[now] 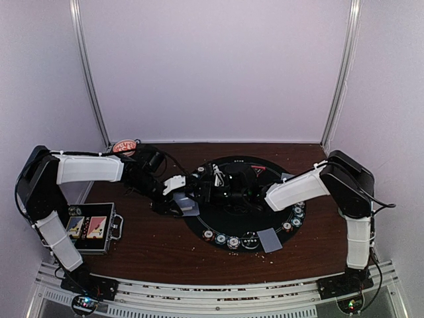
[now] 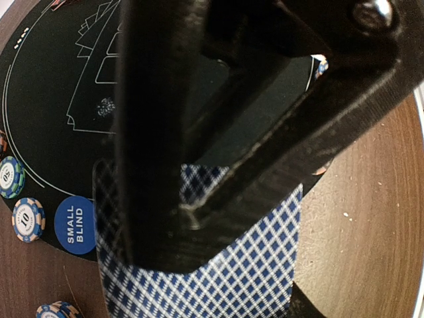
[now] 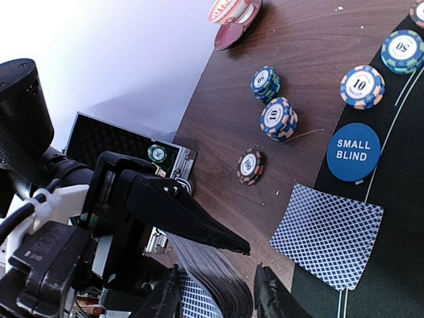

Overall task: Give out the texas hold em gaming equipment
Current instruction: Pick up the poker card from the face-down deck piles.

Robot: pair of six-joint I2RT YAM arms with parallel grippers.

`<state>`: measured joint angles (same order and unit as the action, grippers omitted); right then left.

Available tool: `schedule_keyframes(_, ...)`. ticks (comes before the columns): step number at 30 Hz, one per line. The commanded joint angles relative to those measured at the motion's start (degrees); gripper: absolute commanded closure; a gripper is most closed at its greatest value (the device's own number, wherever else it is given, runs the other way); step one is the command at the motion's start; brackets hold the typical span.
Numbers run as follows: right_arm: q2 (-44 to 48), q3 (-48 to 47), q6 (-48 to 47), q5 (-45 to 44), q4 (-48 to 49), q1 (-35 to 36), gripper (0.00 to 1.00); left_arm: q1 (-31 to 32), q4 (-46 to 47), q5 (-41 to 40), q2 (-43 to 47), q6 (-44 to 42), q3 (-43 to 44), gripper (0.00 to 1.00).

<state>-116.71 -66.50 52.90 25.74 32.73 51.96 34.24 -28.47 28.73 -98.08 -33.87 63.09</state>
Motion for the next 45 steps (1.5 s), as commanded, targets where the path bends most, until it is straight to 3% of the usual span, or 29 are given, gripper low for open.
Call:
schedule_keyframes(1, -0.39, -1.17, -0.4, 0.02, 0.84, 0.65, 0.64, -0.05, 1.26, 1.1, 0.18, -0.54, -0.07, 0.51)
schedule_keyframes(15, 2.45, 0.59, -2.17, -1.1, -1.24, 1.04, 0.85, -0.03, 1.31, 0.8, -0.3, -0.5, 0.1, 0.51)
schedule_keyframes(23, 4.29, 1.23, -3.44, -2.32, -2.94, 1.03, 0.91, -0.04, 1.25, 0.78, -0.53, -0.5, 0.19, 0.51)
schedule_keyframes(30, 6.64, 2.03, -4.64, -3.52, -4.33, 1.05, 0.92, 0.01, 1.27, 0.8, -0.62, -0.5, 0.19, 0.51)
schedule_keyframes(34, 5.89, 1.74, -4.02, -2.32, -3.52, 1.14, 0.8, -0.05, 1.31, 0.79, -0.62, -0.5, 0.19, 0.51)
schedule_keyframes(45, 4.19, 0.28, -3.88, -1.63, -4.07, 2.18, 0.84, -0.02, 1.25, 0.8, -0.69, -0.5, 0.19, 0.51)
